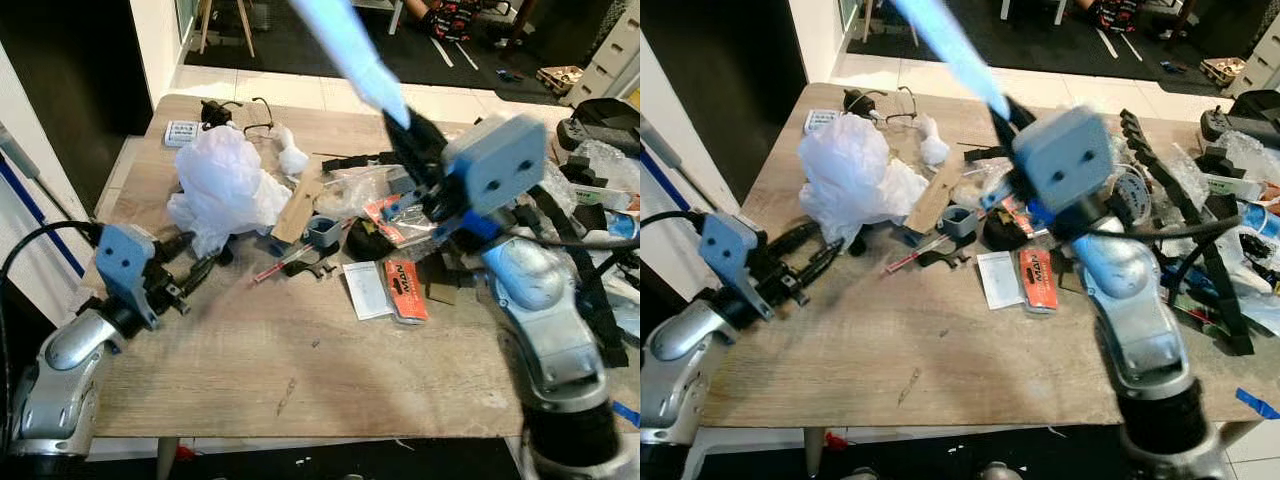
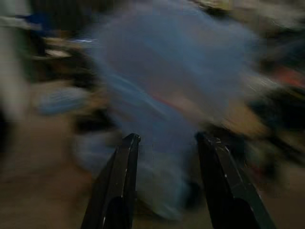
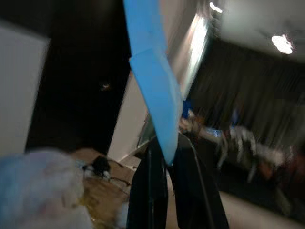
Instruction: Picking trash to rubbish bin
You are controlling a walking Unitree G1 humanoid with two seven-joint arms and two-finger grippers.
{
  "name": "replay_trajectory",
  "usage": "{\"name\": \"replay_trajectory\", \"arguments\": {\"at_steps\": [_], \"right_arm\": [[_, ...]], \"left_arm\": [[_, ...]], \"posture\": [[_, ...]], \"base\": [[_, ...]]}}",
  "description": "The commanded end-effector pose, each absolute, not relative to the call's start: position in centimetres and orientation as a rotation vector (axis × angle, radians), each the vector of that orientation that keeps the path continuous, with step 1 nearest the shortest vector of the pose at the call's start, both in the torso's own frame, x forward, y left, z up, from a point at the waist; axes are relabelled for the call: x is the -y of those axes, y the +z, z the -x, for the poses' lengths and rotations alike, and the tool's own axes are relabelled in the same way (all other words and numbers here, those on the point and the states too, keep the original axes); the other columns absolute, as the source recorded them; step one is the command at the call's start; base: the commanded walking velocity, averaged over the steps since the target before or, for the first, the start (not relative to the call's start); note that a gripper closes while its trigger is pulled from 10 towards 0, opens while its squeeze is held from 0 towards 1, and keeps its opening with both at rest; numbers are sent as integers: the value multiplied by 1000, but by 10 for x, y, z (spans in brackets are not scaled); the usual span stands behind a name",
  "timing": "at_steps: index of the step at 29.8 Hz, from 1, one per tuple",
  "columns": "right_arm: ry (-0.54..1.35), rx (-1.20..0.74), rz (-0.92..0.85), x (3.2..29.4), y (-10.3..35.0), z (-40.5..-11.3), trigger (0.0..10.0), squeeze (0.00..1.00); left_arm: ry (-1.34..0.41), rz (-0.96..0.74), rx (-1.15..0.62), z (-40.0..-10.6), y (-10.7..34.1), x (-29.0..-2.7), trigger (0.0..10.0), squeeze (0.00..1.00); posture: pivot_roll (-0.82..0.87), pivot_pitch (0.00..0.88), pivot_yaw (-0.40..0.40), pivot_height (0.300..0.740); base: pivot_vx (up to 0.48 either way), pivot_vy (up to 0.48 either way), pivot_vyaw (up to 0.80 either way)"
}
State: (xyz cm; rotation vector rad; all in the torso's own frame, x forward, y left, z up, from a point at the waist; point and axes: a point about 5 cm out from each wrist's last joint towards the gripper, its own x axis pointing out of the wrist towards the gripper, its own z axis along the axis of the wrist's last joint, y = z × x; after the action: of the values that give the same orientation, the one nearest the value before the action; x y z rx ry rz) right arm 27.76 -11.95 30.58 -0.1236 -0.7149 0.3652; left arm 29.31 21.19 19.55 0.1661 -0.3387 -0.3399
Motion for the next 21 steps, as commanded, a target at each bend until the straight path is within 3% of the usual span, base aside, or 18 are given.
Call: {"name": "replay_trajectory", "arguments": {"at_steps": [1, 8, 9, 10, 11, 12, 18, 21], "right_arm": [[350, 640, 142, 124, 292, -282, 0, 0], [166, 560, 9, 142, 279, -297, 0, 0], [179, 555, 43, 141, 274, -297, 1098, 0], [179, 555, 43, 141, 274, -297, 1098, 0], [188, 535, 72, 139, 269, -298, 4353, 0], [207, 525, 105, 137, 265, -297, 10000, 0], [271, 512, 202, 128, 251, -292, 10000, 0], [263, 488, 195, 128, 237, -291, 10000, 0]], "left_arm": [[-253, -177, 347, -294, 200, -211, 10000, 0], [-86, -168, 314, -301, 202, -202, 10000, 0], [-78, -154, 302, -300, 200, -199, 10000, 0], [-78, -154, 302, -300, 200, -199, 10000, 0], [-84, -121, 302, -298, 198, -194, 10000, 0], [-122, -117, 287, -296, 193, -188, 10000, 0], [-197, -205, 250, -289, 181, -177, 10000, 0], [-104, -146, 220, -289, 178, -175, 10000, 0]], "posture": [[-49, 166, -81, 740], [-58, 155, -89, 740], [-55, 152, -90, 740], [-55, 152, -90, 740], [-55, 150, -93, 740], [-55, 148, -96, 740], [-58, 147, -93, 740], [-58, 140, -97, 740]], "base": [[0, 0, 0], [0, 0, 0], [0, 0, 0], [0, 0, 0], [0, 0, 0], [0, 0, 0], [0, 0, 0], [0, 0, 0]]}}
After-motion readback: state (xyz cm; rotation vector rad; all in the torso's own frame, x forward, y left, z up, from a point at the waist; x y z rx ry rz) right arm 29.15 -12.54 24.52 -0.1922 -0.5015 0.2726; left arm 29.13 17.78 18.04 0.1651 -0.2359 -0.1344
